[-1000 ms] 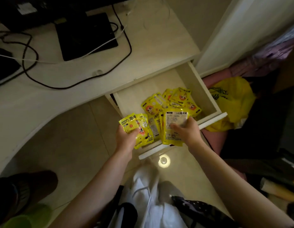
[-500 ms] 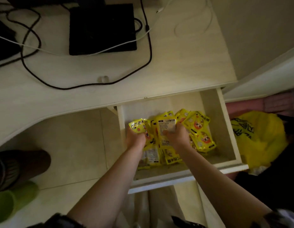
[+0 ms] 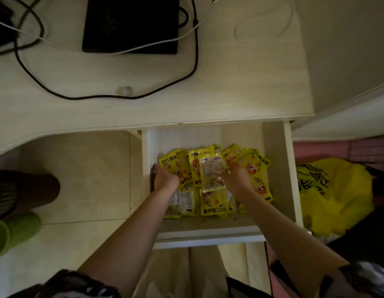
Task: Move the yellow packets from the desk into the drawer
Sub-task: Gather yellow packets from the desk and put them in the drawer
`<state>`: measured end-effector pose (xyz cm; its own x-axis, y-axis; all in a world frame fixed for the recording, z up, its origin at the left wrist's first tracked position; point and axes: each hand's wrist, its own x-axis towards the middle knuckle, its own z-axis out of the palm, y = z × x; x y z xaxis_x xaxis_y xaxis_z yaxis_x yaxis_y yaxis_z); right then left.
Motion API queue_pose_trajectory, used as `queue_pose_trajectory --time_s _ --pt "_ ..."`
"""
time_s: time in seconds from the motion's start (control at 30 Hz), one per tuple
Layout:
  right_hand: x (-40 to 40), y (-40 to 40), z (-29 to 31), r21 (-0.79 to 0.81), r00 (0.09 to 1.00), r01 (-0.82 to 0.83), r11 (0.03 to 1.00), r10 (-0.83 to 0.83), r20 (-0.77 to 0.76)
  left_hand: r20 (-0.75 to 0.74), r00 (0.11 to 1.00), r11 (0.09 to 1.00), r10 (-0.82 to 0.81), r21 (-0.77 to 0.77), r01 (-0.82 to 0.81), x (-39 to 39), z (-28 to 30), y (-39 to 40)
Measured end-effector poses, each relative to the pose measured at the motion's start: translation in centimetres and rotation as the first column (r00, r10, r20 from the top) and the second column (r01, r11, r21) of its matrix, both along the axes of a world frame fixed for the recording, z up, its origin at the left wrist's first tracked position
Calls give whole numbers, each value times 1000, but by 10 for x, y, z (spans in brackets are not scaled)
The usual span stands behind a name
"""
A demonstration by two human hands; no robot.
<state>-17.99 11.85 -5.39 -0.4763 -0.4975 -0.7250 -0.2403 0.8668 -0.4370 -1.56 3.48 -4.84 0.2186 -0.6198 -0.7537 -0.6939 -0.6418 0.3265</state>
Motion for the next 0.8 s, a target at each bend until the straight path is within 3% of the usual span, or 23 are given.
queue_pose_trajectory --time_s 0.13,0.3,0.5,0.67,0.8 --pt "-6 13 17 54 1000 13 998 -14 18 -48 994 995 -102 -26 101 6 15 7" --pt "0 23 42 20 996 -93 996 93 -15 -136 975 979 -175 -125 158 20 37 23" --pt "25 17 74 -63 935 -351 934 347 -71 -104 983 964 -151 -237 123 46 76 43" --pt "67 1 100 -100 782 -619 779 599 -171 -38 996 933 -84 -353 66 93 102 60" --pt "110 -10 112 -76 594 -800 595 768 -237 6 999 910 34 -415 -28 136 116 78"
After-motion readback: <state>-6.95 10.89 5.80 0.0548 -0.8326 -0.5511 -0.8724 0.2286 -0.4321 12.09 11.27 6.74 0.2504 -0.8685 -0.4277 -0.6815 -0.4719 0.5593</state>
